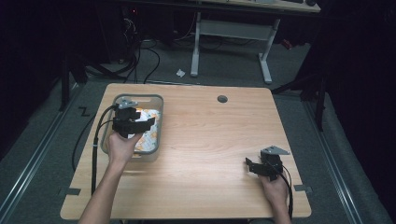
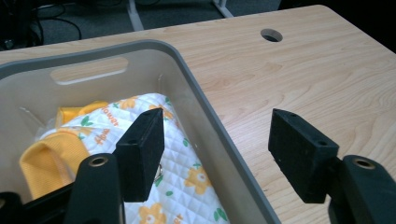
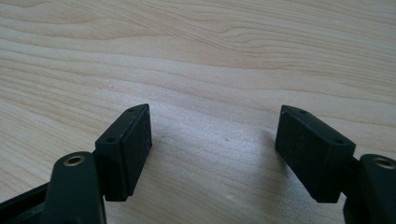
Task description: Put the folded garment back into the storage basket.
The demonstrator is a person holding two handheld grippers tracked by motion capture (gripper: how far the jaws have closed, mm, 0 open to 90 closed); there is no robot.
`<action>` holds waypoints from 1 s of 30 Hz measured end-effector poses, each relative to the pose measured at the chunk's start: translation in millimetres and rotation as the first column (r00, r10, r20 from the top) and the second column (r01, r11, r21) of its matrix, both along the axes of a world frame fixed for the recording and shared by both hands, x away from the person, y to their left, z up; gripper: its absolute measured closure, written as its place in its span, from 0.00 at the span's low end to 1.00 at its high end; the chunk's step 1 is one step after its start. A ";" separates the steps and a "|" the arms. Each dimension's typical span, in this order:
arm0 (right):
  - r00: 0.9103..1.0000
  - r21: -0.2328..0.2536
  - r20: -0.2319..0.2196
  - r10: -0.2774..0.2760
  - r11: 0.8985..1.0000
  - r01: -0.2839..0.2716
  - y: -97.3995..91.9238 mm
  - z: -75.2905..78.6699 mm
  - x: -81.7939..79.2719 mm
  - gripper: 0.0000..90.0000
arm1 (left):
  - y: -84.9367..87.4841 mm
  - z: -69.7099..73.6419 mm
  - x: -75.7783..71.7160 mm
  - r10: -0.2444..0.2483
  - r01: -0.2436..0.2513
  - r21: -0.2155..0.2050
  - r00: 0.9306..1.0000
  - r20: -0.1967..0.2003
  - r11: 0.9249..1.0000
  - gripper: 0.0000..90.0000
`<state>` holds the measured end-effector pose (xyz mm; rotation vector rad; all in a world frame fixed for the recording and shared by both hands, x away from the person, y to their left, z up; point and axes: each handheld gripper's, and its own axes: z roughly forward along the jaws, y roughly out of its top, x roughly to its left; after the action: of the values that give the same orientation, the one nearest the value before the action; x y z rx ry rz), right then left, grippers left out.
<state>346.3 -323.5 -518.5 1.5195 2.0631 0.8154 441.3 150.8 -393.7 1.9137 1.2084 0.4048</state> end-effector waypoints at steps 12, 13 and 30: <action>1.000 0.000 0.000 0.000 1.000 0.000 0.0 0.0 0.0 0.30 | -14.3 0.5 -8.2 -0.045 0.045 0.005 0.999 0.014 0.999 0.38; 1.000 0.000 0.000 0.000 1.000 0.000 0.0 0.0 0.0 0.30 | -15.7 0.4 -9.0 -0.048 0.048 0.006 0.999 0.015 0.999 0.37; 1.000 0.000 0.000 0.000 1.000 0.000 0.0 0.0 0.0 0.30 | -33.6 0.3 -20.0 -0.105 0.105 -0.008 0.994 0.020 0.994 0.37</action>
<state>346.3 -323.5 -518.5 1.5197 2.0632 0.8151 421.3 117.1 -393.5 1.9513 1.0897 0.3611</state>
